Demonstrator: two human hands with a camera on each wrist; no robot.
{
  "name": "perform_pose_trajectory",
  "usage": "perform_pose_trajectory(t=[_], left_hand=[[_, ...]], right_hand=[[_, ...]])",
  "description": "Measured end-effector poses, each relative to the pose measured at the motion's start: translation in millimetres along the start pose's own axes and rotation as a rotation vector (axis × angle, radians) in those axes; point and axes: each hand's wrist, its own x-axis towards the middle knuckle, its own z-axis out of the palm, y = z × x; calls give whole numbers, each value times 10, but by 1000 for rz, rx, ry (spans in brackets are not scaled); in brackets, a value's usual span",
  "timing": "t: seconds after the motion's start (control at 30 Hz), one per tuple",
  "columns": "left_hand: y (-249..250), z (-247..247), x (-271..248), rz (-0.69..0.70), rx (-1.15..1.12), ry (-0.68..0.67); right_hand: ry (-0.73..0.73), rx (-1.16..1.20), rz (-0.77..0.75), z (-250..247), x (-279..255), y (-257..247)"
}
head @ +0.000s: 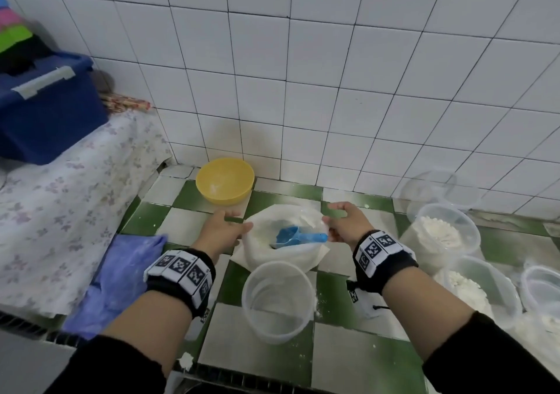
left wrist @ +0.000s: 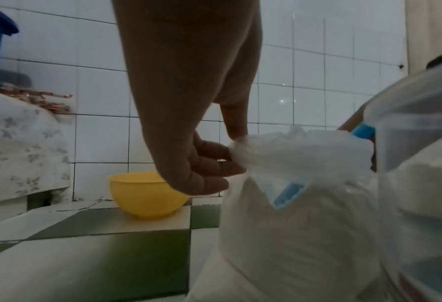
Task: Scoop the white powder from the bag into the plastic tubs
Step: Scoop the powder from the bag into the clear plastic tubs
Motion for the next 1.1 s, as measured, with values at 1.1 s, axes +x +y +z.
perform_pose_trajectory(t=[1.1], left_hand=[[-92, -40, 294, -201, -670, -144]], right_hand=[[-191, 508, 181, -57, 306, -1]])
